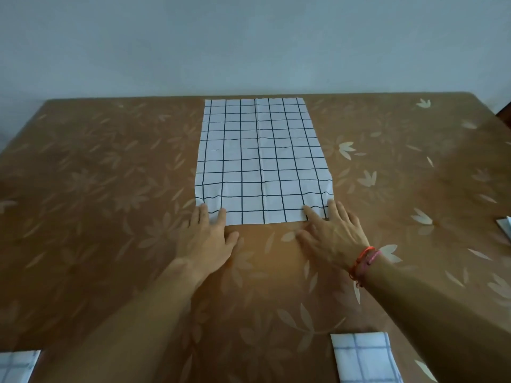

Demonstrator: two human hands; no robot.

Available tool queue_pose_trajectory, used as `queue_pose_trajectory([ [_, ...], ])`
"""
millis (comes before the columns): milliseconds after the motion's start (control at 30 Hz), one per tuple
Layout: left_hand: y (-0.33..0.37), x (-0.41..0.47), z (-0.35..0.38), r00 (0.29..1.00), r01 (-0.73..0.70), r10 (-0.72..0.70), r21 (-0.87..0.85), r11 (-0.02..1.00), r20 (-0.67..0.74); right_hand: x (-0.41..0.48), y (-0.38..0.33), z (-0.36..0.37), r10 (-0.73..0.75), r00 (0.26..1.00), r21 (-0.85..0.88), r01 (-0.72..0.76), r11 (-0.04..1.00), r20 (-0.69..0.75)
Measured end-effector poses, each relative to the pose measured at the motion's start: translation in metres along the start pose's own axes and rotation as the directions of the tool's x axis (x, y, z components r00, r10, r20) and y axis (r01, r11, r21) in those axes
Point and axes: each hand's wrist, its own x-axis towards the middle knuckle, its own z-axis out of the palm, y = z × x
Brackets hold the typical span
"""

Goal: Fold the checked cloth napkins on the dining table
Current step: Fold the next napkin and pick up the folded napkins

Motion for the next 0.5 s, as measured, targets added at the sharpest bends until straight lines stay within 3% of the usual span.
queue_pose_trajectory([
  [333, -0.015, -0.008, -0.001, 0.965, -0.124, 0.118, -0.013, 0.992, -0.236, -0.007, -0.009, -0.012, -0.064, 0.986, -0.001, 0.065, 0.998, -0.152],
  [500, -0.002, -0.02, 0.001, 0.959, -0.147, 0.113, -0.115, 0.982, -0.26, -0.017, -0.005, -0.027, -0.108, 0.961, 0.023, 0.118, 0.993, -0.255],
])
